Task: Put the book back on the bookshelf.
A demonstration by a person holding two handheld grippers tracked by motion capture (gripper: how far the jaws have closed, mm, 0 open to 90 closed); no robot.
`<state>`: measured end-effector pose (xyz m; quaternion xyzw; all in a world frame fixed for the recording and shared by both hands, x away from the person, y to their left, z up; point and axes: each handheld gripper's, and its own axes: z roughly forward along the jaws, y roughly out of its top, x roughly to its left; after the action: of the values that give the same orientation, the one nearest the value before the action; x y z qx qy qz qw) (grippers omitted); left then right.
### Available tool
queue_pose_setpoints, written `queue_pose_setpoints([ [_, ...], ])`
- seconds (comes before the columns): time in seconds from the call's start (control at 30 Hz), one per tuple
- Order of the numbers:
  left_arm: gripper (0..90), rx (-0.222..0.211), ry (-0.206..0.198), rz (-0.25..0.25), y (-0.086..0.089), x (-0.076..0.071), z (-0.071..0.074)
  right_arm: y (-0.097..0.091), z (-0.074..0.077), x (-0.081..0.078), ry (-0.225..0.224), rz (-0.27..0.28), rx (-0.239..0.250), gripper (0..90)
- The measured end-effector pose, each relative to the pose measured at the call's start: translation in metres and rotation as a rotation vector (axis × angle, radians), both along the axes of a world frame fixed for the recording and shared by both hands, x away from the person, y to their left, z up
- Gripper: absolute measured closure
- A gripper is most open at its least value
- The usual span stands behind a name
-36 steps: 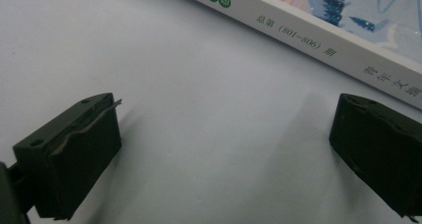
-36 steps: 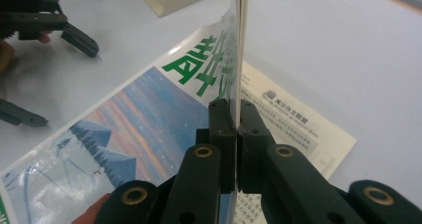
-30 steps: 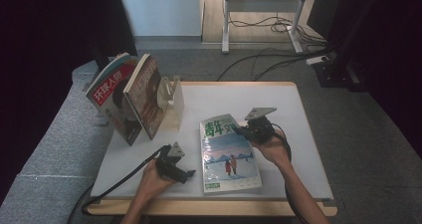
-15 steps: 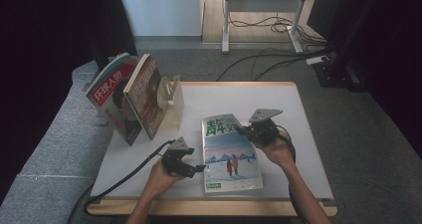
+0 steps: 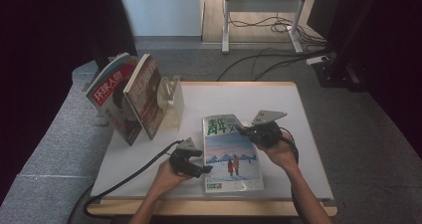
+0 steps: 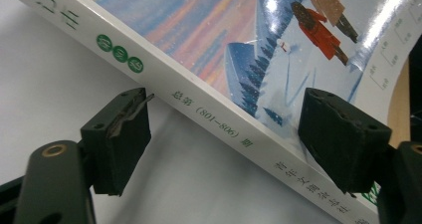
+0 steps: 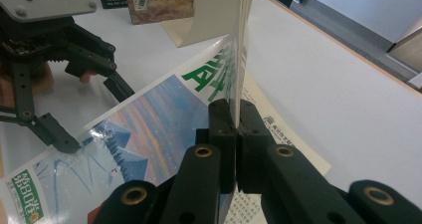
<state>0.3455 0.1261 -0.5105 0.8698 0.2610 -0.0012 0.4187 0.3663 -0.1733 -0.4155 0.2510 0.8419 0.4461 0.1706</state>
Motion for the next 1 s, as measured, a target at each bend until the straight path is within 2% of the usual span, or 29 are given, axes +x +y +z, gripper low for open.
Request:
queue_pose_setpoints([
  [0.23, 23.8, -0.019, 0.025, -0.022, -0.001, 0.001, -0.003, 0.002, 0.003, -0.003, -0.016, 0.008, 0.005, 86.6],
  [0.37, 26.3, -0.035, 0.065, -0.033, -0.002, 0.003, -0.005, 0.003, 0.004, -0.005, -0.021, 0.015, 0.006, 86.6],
  [0.67, 38.2, -0.046, 0.121, -0.045, 0.0, 0.006, -0.003, -0.003, 0.002, -0.004, -0.003, 0.019, 0.04, 86.4],
  [0.87, 45.7, -0.081, 0.127, -0.067, 0.003, 0.008, -0.002, -0.007, 0.002, -0.003, 0.003, 0.01, 0.049, 86.2],
  [1.0, 48.4, -0.08, 0.096, -0.073, 0.004, 0.008, 0.002, -0.01, 0.003, 0.001, 0.007, -0.007, 0.061, 86.2],
])
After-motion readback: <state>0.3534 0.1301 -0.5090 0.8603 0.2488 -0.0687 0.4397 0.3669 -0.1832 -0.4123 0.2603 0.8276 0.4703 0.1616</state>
